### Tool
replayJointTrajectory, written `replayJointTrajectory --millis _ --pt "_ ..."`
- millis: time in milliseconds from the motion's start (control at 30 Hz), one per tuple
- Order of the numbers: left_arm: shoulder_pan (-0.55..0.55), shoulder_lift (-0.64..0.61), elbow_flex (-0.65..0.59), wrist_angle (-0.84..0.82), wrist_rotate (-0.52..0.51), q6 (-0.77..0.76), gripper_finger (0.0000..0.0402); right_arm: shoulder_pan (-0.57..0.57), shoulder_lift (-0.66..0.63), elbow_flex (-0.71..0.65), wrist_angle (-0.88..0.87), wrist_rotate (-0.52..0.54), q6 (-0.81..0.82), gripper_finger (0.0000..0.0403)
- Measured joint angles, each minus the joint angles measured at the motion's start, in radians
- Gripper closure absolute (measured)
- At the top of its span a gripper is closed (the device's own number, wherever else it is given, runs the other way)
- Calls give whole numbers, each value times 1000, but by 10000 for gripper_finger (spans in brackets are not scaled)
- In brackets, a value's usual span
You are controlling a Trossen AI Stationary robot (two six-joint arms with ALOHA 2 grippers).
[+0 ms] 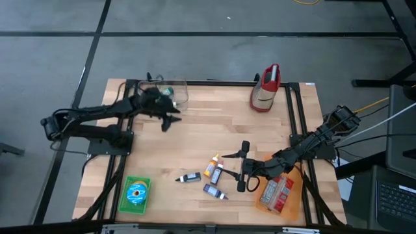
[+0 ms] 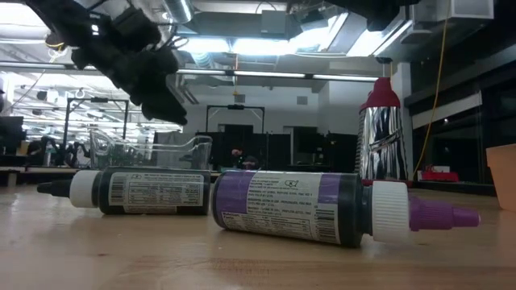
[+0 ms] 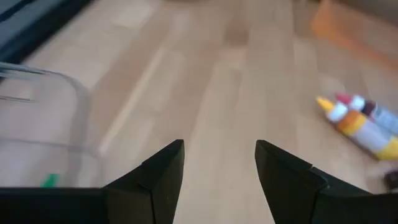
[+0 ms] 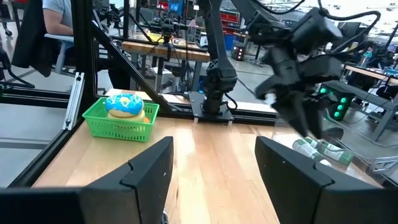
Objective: Pick & Place Food Item
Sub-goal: Put the black food coloring bottle into the white transparent bin
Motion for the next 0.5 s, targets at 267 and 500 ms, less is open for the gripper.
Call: replayJointTrajectory --millis 267,500 --pt "-458 3 0 68 -358 -111 210 0 0 0 -6 -3 9 173" --pt "-780 13 0 -11 -584 -341 208 0 0 0 -48 -3 51 173"
